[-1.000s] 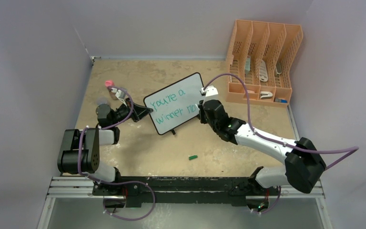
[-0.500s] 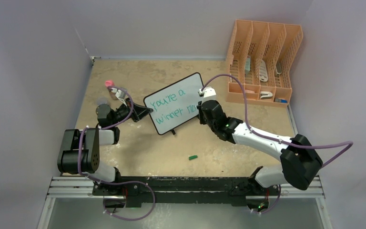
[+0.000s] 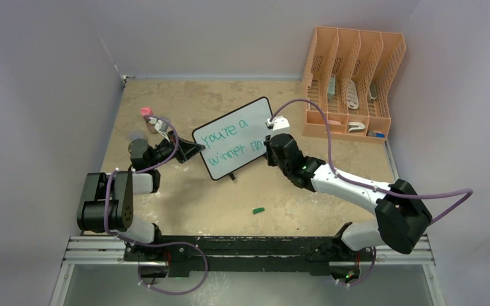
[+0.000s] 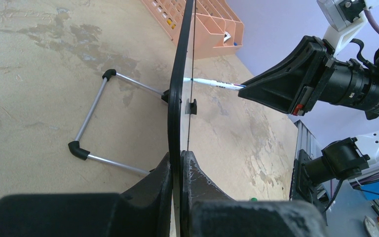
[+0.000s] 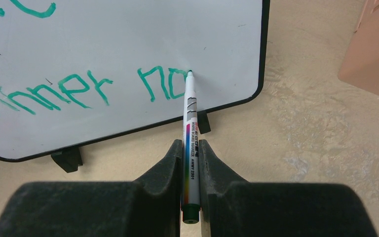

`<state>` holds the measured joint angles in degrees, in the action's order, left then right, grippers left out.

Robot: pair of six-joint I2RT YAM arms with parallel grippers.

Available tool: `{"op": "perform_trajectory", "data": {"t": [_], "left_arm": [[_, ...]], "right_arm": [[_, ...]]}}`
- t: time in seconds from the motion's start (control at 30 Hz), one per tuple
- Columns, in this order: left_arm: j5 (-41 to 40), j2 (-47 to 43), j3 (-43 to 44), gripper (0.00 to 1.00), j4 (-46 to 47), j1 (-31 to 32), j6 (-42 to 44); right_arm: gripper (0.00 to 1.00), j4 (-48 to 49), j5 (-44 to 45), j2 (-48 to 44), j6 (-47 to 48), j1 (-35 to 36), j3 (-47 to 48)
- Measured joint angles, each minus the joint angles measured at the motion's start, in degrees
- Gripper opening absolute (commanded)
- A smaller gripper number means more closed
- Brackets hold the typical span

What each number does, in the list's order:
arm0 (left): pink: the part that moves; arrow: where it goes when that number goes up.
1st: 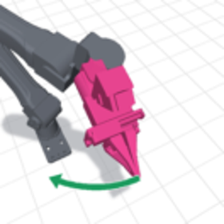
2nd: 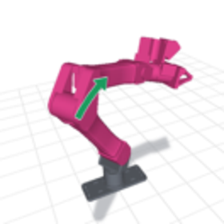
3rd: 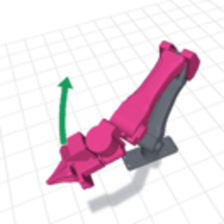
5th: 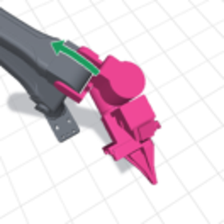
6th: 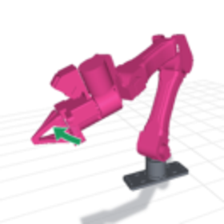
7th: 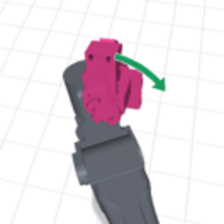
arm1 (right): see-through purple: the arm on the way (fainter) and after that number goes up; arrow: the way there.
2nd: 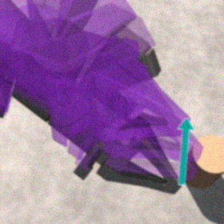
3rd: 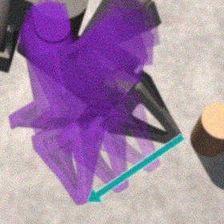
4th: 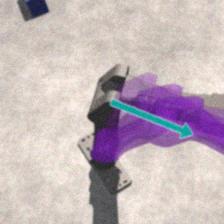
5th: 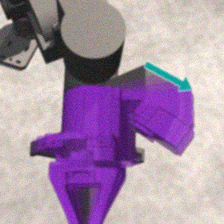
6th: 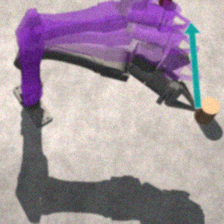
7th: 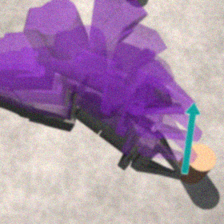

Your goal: Write a sentence on the whiteboard

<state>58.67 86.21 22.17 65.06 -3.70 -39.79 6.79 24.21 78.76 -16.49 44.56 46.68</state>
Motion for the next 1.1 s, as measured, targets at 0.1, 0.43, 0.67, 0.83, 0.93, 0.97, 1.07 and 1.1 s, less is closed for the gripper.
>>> {"op": "perform_trajectory", "data": {"t": [0.1,0.43,0.67,0.83,0.93,0.97,1.07,1.1], "left_arm": [[-0.02,0.00,0.00,0.00,0.00,0.02,0.00],[0.00,0.00,0.00,0.00,0.00,0.02,0.00],[0.00,0.00,0.00,0.00,0.02,0.02,0.00],[0.00,0.00,0.00,0.00,0.02,0.02,0.00],[0.00,0.00,0.00,0.00,0.02,0.02,0.02],[0.00,0.00,0.00,0.00,0.00,0.02,0.02],[0.00,0.00,0.00,0.00,0.02,0.02,0.02],[0.00,0.00,0.00,0.00,0.02,0.02,0.02]], "right_arm": [[0.00,-0.04,-0.02,0.00,-0.35,0.00,-0.15],[0.00,-1.07,-0.02,0.07,-1.51,0.00,-1.62],[0.00,-1.20,0.02,0.52,-1.60,0.00,-1.81],[0.00,-1.05,0.20,0.61,-1.44,0.00,-1.79],[0.00,-0.83,0.26,0.66,-1.20,-0.02,-1.77],[0.00,-0.74,0.26,0.70,-1.14,-0.07,-1.75],[0.00,-0.46,0.28,0.74,-0.74,-0.24,-1.57],[0.00,-0.42,0.31,0.74,-0.57,-0.35,-1.44]]}}
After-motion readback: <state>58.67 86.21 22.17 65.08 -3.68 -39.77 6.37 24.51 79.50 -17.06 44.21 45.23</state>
